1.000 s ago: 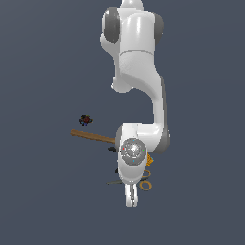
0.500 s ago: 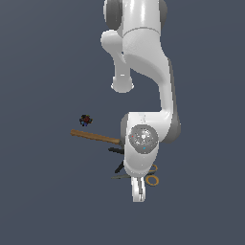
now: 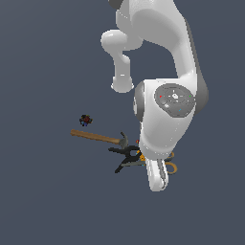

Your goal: Pick up a designated object from a clutter of objects.

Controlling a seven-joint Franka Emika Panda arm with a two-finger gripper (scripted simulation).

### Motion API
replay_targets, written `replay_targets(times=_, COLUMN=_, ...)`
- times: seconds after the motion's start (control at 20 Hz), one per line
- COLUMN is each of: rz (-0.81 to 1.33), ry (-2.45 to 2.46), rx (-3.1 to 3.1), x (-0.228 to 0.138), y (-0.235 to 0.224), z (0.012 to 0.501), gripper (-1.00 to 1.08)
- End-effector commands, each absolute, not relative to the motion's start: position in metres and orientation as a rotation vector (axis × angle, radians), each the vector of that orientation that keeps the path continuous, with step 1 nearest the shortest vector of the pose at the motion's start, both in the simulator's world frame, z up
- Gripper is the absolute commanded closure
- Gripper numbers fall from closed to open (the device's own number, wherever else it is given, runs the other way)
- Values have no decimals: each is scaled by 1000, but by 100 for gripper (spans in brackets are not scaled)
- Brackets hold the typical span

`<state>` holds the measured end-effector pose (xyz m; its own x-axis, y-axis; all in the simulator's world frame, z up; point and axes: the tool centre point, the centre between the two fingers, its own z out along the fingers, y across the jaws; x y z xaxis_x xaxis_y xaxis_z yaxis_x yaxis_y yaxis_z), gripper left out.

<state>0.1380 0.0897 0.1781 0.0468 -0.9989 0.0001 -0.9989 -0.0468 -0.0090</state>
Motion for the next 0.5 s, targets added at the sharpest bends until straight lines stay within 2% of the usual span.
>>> replay_targets(times=0.0, rz=-9, ry=2165, rx=-2268, x=134, y=100, z=206, gripper=108)
replay_targets(times=0.45, rz=-7, ry=2168, rx=-2271, x=121, y=138, z=303, gripper=108)
